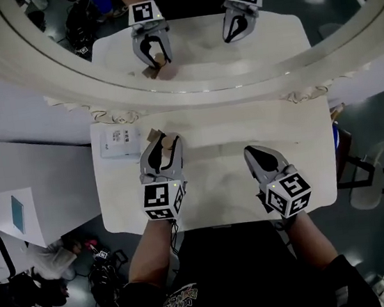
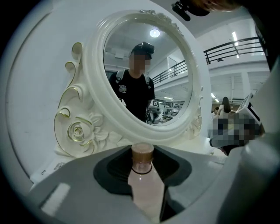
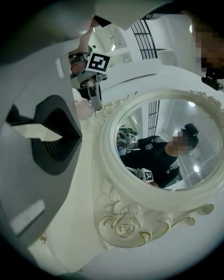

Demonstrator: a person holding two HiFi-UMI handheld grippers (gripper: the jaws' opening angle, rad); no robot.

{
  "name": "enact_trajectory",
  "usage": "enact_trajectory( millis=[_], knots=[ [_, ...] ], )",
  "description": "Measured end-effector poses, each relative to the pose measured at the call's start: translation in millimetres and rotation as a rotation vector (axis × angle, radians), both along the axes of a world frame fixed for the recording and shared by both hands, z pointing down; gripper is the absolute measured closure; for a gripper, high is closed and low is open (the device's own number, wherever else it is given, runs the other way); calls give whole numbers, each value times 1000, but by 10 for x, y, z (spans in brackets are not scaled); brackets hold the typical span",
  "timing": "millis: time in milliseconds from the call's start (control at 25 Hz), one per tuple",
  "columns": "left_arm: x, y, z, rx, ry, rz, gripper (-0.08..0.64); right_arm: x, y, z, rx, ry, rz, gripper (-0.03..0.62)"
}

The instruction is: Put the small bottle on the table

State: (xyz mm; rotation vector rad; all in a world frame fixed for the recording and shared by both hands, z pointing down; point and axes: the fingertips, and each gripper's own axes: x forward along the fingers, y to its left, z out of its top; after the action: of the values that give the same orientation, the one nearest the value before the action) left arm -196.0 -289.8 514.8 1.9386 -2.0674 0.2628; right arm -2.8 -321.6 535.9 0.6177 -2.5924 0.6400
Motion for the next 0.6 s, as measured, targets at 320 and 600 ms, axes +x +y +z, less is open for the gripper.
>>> enact_trajectory(
  millis=[320,600],
  knots=[
    [-87,-192,18,17,-19,-52,422,53,-121,99,-24,8,-28,563],
    [-127,-275,22,24,-36,-92,422,69,-201,136,-36,2,-52,563]
  ],
)
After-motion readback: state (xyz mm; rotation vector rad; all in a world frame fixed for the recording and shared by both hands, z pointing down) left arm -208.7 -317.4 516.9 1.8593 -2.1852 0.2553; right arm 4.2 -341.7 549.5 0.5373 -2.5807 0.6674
